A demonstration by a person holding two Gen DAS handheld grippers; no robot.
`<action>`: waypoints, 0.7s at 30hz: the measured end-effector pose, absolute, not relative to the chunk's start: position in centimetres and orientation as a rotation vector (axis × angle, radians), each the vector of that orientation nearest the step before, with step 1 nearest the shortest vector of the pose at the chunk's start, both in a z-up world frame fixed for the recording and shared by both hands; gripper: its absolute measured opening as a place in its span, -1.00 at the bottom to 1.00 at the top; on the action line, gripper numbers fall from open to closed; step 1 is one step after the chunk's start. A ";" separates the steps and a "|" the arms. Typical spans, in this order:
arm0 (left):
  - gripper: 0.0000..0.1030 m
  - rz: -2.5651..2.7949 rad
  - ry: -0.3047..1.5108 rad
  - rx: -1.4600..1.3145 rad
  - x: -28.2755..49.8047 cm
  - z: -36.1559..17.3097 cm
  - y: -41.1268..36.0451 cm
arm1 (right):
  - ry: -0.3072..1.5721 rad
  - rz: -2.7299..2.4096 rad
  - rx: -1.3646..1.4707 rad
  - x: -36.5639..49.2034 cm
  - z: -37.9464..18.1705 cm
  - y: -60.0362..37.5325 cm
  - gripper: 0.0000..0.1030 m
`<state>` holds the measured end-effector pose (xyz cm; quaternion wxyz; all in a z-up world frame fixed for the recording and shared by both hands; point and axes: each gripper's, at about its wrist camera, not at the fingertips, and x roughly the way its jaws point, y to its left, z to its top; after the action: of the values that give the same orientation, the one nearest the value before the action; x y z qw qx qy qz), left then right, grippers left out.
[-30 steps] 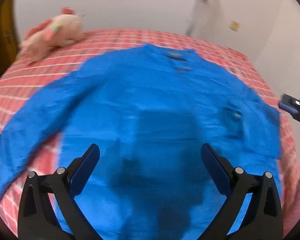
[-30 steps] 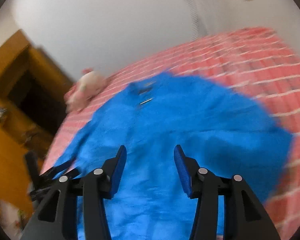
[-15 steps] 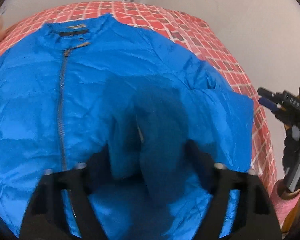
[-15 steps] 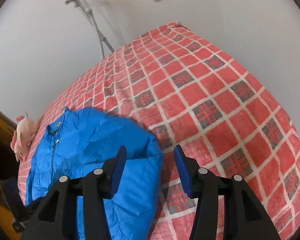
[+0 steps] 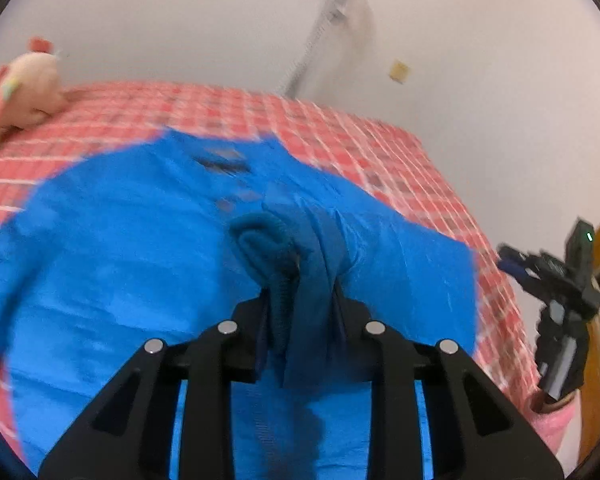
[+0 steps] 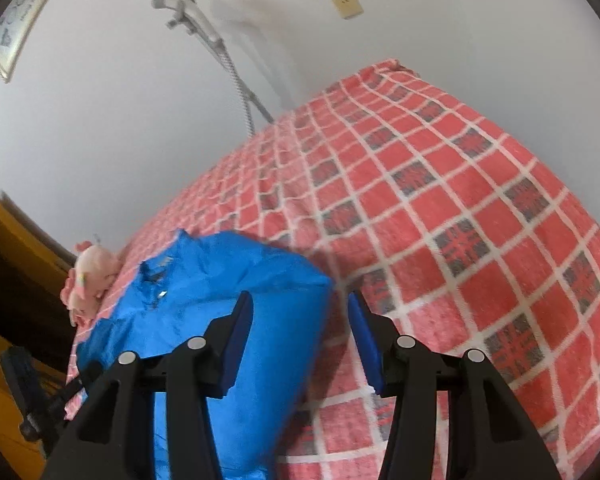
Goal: Fold large clothes
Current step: 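Fold the held sleeve across the jacket body and release it with the right gripper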
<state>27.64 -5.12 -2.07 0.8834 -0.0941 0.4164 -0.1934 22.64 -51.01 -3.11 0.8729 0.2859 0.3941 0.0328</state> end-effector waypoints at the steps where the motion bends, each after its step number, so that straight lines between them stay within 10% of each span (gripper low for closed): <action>1: -0.53 -0.377 0.856 -0.199 27.9 -1.8 -4.0 | 0.824 0.088 0.595 22.7 -3.1 -50.6 -0.01; 21: -0.27 -0.148 1.004 -0.222 33.7 -9.0 6.8 | 1.057 0.155 0.277 28.5 -9.3 -37.7 -0.07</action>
<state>33.68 6.82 -9.00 0.8681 -0.1061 0.4798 -0.0706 28.48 -37.66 -9.30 0.8516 0.1314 0.5021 0.0737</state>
